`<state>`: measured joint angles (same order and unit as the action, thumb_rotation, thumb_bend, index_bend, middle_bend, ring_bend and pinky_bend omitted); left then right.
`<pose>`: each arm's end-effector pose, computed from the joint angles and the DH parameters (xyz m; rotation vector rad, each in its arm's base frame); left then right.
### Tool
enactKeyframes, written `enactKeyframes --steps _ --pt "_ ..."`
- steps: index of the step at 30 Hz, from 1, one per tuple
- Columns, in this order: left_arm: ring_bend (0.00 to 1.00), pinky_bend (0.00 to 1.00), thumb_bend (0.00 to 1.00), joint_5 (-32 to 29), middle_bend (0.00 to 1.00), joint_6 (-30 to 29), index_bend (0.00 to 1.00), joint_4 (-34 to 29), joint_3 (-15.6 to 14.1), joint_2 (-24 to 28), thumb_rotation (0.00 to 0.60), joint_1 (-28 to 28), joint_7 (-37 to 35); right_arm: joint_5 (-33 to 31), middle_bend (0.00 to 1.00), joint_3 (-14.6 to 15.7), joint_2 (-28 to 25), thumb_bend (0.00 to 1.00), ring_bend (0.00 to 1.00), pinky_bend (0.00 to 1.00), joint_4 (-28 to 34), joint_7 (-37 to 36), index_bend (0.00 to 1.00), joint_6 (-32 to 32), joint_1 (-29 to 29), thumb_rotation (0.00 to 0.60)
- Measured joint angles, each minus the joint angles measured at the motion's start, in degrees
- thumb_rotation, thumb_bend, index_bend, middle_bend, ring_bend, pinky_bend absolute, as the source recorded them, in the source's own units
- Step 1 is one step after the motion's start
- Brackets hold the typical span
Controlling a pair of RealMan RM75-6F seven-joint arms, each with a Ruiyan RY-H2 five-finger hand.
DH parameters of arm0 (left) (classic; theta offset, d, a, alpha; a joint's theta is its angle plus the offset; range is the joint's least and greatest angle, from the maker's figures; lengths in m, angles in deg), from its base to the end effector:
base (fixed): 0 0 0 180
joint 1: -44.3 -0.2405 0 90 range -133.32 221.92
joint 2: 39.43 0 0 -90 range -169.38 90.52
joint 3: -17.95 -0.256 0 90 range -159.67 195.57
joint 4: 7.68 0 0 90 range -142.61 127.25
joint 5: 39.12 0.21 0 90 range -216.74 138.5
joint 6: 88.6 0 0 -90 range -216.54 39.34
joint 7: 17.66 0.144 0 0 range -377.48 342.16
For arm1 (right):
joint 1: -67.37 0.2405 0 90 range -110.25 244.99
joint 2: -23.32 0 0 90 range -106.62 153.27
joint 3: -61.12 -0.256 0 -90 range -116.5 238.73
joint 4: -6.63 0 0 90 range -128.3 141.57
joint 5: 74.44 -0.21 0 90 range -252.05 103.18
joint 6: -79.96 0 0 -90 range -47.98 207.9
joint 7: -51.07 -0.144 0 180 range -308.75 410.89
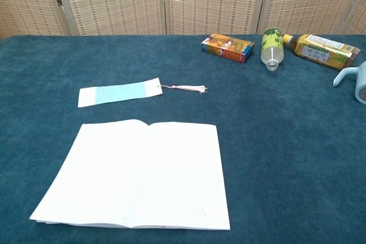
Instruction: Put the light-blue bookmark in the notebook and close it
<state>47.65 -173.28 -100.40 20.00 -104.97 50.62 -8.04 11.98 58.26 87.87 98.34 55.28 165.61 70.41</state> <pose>-0.3025 0.1855 0.1468 -1.4676 -0.7897 -0.8182 -0.3165 -0.1712 0.1586 1.3926 -0.8538 0.8359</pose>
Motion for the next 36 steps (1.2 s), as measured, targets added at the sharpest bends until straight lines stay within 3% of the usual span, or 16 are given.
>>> enactKeyframes --steps 13,24,30,36 --pt "0.05 0.13 0.22 1.12 0.09 -0.04 0.13 0.67 -0.06 -0.76 0.600 0.54 -0.46 0.50 0.06 0.02 -0.34 0.06 0.06 0.15 0.10 -0.46 0.00 1.34 -0.62 0.600" --pt "0.05 0.13 0.22 6.89 0.09 -0.50 0.17 3.61 -0.65 -1.32 0.600 2.78 -4.44 1.61 0.06 -0.63 -2.13 0.06 0.06 0.15 1.52 -0.99 0.00 2.55 -0.57 0.600" --pt "0.06 0.13 0.22 8.29 0.10 2.30 0.20 3.54 -0.12 -1.59 0.600 6.00 -5.96 1.80 0.06 -0.53 -2.50 0.06 0.06 0.15 2.05 -0.82 0.00 2.01 -0.31 0.600" --pt "0.13 0.16 0.22 7.76 0.15 7.36 0.25 3.30 2.45 -2.67 0.600 11.38 -8.16 2.35 0.06 -0.48 -2.95 0.06 0.06 0.15 2.63 -0.59 0.00 2.22 -0.25 0.600"
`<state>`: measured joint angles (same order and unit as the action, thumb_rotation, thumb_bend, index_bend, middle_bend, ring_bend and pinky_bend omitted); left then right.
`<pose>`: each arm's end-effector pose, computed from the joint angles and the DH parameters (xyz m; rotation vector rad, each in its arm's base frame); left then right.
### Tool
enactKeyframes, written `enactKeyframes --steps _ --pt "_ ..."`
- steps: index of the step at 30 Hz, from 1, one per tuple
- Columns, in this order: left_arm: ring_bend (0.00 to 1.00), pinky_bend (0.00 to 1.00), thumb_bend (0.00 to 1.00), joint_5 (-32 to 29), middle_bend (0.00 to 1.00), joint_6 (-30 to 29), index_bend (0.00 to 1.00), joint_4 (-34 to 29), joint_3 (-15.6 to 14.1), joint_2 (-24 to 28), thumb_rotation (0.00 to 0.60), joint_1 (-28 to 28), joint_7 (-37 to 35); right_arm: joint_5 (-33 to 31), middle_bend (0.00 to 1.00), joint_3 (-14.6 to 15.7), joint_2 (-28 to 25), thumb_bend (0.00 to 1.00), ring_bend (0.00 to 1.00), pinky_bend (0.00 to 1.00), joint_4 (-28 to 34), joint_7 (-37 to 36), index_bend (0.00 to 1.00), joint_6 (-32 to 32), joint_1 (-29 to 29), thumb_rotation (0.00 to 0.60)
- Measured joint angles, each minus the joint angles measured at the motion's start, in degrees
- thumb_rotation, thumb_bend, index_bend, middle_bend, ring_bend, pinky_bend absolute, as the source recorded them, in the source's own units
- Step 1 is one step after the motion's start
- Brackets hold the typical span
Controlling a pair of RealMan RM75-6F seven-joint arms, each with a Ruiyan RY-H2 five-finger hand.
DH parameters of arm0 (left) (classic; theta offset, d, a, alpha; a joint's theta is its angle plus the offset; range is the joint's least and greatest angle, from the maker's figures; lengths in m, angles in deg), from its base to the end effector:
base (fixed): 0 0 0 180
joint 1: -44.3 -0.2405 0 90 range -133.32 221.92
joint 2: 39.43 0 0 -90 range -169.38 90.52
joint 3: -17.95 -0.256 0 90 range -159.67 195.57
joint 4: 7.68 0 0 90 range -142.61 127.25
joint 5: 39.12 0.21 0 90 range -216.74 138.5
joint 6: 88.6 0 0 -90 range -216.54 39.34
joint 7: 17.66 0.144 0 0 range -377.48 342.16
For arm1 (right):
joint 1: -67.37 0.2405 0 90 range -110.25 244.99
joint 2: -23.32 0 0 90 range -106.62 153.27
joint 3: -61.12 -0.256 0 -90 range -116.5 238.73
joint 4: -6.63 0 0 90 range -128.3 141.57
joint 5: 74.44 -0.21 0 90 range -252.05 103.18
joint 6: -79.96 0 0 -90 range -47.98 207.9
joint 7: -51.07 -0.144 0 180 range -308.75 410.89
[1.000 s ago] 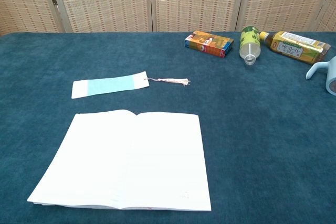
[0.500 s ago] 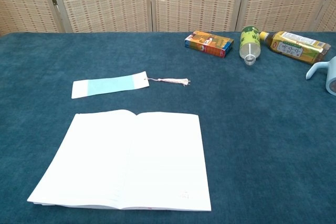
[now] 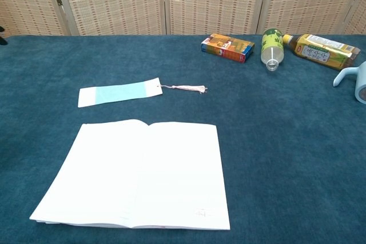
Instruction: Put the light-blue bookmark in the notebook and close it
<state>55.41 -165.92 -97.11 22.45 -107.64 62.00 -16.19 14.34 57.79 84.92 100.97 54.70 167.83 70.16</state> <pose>-0.2519 0.2468 0.1188 -1.7046 -0.7399 -1.0595 -0.3037 -0.1711 0.1745 1.3986 -0.8071 0.8874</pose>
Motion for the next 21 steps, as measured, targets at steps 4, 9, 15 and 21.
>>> enactKeyframes --steps 4,9,15,21 --pt "0.14 0.18 0.22 -2.40 0.16 5.89 0.27 0.00 2.02 -1.01 0.600 4.24 -0.52 0.15 0.06 0.18 -0.27 0.06 0.06 0.15 0.25 -0.12 0.00 0.19 -0.20 0.600" --pt "0.14 0.18 0.22 -7.48 0.16 13.45 0.27 0.24 4.81 -2.72 0.600 9.68 0.65 0.23 0.06 0.36 -0.37 0.06 0.06 0.15 0.28 -0.33 0.00 0.42 -0.46 0.600" --pt "0.14 0.18 0.22 -15.96 0.16 21.82 0.24 2.67 7.74 -5.92 0.600 15.73 5.87 0.41 0.06 0.45 -0.67 0.06 0.06 0.15 0.32 -0.34 0.00 0.46 -0.54 0.600" --pt "0.14 0.18 0.22 -26.95 0.16 29.26 0.23 5.94 9.74 -8.40 0.600 21.15 12.27 0.09 0.06 0.37 -1.21 0.06 0.06 0.15 0.62 -0.40 0.00 0.40 -0.63 0.600"
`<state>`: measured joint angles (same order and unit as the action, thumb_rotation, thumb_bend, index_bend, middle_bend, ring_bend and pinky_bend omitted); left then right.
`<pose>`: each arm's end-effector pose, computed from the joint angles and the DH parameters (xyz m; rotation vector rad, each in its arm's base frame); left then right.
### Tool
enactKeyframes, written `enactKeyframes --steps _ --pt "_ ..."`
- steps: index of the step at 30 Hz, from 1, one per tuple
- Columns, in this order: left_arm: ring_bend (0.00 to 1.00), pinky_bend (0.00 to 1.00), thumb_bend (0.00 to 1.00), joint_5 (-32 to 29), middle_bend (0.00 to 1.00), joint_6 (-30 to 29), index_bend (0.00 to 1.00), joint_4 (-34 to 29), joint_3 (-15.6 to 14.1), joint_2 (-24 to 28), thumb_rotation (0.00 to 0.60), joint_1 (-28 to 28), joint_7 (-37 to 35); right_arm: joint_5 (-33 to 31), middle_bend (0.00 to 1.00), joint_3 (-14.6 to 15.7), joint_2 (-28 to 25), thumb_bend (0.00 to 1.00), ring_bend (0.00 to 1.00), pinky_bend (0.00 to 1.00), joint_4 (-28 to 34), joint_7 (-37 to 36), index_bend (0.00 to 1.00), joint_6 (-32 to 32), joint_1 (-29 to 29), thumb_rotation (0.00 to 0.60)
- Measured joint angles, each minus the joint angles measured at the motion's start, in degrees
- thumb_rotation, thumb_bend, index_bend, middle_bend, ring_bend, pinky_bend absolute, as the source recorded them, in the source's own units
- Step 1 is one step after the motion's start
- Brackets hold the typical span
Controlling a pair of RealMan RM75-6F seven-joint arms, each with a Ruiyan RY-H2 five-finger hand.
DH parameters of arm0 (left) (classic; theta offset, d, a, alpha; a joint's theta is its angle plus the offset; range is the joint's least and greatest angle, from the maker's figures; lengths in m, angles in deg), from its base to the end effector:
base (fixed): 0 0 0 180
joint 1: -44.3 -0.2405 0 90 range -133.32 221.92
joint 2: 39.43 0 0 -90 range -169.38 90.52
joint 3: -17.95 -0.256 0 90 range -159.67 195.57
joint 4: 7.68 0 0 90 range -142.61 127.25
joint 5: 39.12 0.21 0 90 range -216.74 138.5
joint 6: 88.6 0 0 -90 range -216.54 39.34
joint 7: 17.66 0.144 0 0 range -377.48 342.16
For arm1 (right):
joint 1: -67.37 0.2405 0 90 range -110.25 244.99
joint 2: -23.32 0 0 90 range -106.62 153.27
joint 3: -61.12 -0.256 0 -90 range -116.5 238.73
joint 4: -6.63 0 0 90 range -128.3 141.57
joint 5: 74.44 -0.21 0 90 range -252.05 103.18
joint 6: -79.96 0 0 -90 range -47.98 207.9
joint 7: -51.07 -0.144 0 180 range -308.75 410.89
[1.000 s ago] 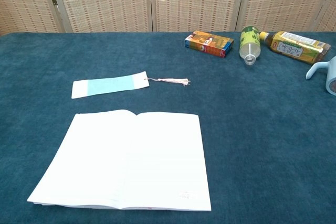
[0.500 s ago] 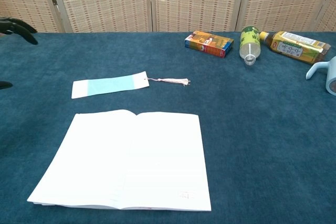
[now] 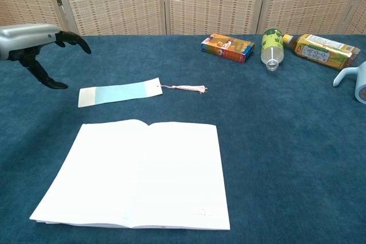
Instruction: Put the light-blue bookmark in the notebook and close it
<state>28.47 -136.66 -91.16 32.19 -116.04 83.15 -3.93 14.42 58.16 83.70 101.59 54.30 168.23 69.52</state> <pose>-0.1926 0.3730 0.0584 -1.8128 -0.8949 -0.8338 -0.3047 -0.1663 0.1801 1.3949 -0.8103 0.8773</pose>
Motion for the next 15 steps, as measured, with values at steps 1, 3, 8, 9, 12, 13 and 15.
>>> enactKeyframes --steps 1,3,8,9,12,13,15 --pt "0.14 0.18 0.23 -2.33 0.16 0.99 0.23 0.69 0.31 -0.59 0.600 1.11 1.48 0.01 0.06 0.00 -0.03 0.06 0.06 0.15 0.02 -0.02 0.00 -0.05 0.03 0.600" --pt "0.14 0.18 0.25 -5.66 0.16 2.25 0.24 1.73 0.69 -1.56 0.600 2.78 3.69 0.00 0.06 0.00 -0.08 0.06 0.06 0.15 0.08 -0.05 0.00 -0.22 0.10 0.600" --pt "0.13 0.18 0.32 -12.88 0.16 4.63 0.24 4.45 0.80 -3.86 0.600 6.81 9.73 -0.15 0.06 -0.10 -0.03 0.06 0.06 0.15 0.01 -0.15 0.00 -0.53 0.29 0.600" --pt "0.13 0.18 0.33 -14.24 0.16 5.04 0.24 4.86 0.69 -4.18 0.600 7.47 10.80 -0.20 0.06 -0.12 0.04 0.06 0.06 0.15 -0.07 -0.18 0.00 -0.62 0.33 0.600" --pt "0.08 0.18 0.37 -19.53 0.12 6.70 0.24 6.05 0.20 -5.03 0.600 9.60 13.20 -0.51 0.06 -0.17 0.22 0.06 0.06 0.15 -0.33 -0.36 0.00 -0.89 0.42 0.600" --pt "0.06 0.18 0.40 -22.06 0.09 7.58 0.24 6.44 -0.04 -5.25 0.600 10.48 13.96 -0.62 0.06 -0.18 0.27 0.06 0.06 0.15 -0.42 -0.45 0.00 -0.97 0.43 0.600" --pt "0.03 0.18 0.46 -26.22 0.07 8.81 0.24 7.12 -0.51 -5.58 0.600 11.97 15.12 -0.84 0.06 -0.19 0.39 0.07 0.06 0.15 -0.65 -0.58 0.00 -1.13 0.44 0.600"
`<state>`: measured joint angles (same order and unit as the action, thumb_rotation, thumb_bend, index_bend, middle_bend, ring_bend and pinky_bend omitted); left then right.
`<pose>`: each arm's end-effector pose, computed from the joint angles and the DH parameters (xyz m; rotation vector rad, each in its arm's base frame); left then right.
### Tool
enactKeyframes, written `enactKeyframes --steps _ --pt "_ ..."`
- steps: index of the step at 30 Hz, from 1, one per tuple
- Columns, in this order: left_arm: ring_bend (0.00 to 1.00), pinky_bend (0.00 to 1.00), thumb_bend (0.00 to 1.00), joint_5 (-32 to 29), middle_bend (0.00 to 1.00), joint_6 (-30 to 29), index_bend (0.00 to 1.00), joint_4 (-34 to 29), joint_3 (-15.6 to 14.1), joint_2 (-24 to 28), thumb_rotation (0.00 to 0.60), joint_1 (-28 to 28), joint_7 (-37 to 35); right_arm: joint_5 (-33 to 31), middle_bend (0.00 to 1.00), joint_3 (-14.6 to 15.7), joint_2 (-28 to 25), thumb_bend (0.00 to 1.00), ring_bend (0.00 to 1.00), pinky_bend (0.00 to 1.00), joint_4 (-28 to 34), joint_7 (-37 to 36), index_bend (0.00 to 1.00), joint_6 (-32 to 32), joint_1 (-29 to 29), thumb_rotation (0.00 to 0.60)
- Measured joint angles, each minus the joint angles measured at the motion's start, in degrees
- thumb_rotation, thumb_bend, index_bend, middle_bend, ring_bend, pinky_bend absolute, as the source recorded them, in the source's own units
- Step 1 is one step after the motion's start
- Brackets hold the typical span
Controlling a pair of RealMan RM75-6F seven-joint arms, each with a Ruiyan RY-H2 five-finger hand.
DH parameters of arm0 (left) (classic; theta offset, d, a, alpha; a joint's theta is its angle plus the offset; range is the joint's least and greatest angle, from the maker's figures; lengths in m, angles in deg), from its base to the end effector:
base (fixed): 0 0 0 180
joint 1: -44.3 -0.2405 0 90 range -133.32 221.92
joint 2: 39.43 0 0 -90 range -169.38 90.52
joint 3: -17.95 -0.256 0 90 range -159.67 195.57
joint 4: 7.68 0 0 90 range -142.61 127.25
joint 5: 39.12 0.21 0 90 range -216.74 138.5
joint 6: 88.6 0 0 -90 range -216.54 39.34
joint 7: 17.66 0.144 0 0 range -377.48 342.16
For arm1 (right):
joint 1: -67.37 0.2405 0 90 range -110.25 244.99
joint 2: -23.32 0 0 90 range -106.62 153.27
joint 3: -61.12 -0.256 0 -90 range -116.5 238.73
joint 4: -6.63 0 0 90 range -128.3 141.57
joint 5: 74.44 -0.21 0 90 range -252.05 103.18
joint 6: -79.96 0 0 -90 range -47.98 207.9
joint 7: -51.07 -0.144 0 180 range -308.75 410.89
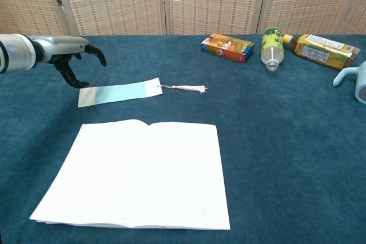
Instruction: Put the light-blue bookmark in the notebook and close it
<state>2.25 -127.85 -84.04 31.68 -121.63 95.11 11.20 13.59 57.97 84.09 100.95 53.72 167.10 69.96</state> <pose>-0.1729 0.4160 0.0235 -1.8102 -1.0088 -0.6167 -0.3080 -0.1695 0.1778 1.3940 -0.8279 0.8702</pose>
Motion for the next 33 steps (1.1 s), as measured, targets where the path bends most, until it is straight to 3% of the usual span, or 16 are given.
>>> enactKeyframes --steps 3,10,33 --pt "0.03 0.17 0.53 -6.92 0.07 1.27 0.25 1.53 -1.03 -0.91 0.585 2.73 1.91 -0.29 0.06 0.01 0.03 0.07 0.06 0.15 -0.20 -0.09 0.00 -0.14 -0.04 0.600" --pt "0.02 0.17 0.55 -17.19 0.06 1.03 0.25 7.05 -3.99 -5.35 0.416 8.14 5.31 -1.10 0.06 -0.12 0.26 0.07 0.06 0.15 -0.84 -0.51 0.00 -0.60 -0.04 0.600" --pt "0.00 0.16 0.55 -25.41 0.03 0.76 0.25 15.40 -7.27 -11.91 0.287 14.05 9.27 -2.13 0.08 -0.40 0.58 0.07 0.06 0.15 -1.62 -0.90 0.00 -1.05 0.01 0.600"
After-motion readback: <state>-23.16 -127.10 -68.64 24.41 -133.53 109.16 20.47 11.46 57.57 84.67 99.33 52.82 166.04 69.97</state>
